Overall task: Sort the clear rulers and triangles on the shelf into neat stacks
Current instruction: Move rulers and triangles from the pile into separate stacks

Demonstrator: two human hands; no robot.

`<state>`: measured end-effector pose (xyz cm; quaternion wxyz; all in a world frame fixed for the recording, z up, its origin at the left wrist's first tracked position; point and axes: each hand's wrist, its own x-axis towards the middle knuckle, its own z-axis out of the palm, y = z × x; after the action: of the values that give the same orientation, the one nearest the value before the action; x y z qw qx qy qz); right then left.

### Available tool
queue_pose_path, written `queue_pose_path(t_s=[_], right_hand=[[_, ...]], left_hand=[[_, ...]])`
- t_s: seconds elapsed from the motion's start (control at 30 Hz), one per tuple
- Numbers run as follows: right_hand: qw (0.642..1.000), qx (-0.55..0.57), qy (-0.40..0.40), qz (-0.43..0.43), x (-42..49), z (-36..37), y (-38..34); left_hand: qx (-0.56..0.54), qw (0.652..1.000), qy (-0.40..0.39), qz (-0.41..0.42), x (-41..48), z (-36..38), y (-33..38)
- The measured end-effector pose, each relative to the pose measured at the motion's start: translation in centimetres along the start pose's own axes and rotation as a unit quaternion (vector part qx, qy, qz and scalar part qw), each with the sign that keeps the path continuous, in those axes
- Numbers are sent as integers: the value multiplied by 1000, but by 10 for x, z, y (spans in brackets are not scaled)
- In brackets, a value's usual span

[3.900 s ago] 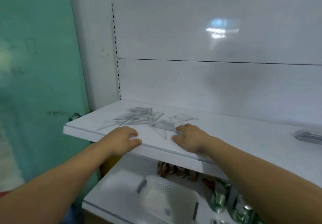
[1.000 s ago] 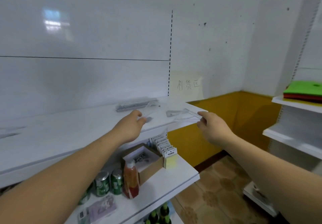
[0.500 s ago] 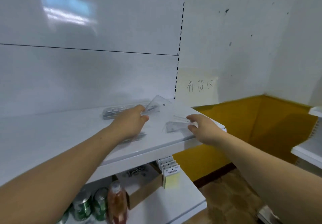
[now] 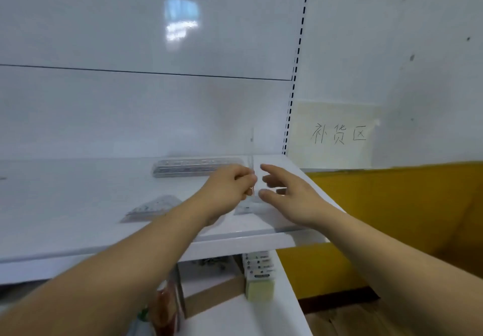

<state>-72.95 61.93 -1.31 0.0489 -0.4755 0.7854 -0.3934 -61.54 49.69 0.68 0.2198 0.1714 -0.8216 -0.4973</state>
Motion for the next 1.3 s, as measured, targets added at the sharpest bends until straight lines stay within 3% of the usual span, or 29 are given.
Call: queue_pose_path(t_s=[0.1,0.2,0.3,0.37,0.47,0.57,0.67,0.8,0.9,1.03,1.3], right_hand=[[998,45,-2,-36,3,-1,0],[998,40,32,-42,0,-3,6],[999,-2,29,-32,-1,-6,14],[996,-88,25,-21,1,-9,21],[981,-193,0,-30,5,-14,34],[980,-193,-41,-33,4,-11,40],[984,-164,-45,-50,-1,-8,43],[986,-149,-52,-59,-3,-8,47],[983,-158,-66,-68,-4,-9,48],[986,-135,-77,-66,-4,-9,50],[987,-133,-58,-64,-3,-6,51]], left_hand=[[-119,992,28,-40,0,27,3],[-105,992,56,-53,0,40,0],[148,986,60,-39,-4,34,-9],[351,935,52,-23,-15,26,-17],[464,883,71,3,-35,19,-29],[469,876,109,-7,-46,18,-37],[461,884,76,-34,-47,19,-41],[496,866,46,-32,-45,21,-38],[455,888,57,-40,-41,23,-33],[405,911,1,-75,-25,27,-29],[341,932,107,-62,-23,31,-36]])
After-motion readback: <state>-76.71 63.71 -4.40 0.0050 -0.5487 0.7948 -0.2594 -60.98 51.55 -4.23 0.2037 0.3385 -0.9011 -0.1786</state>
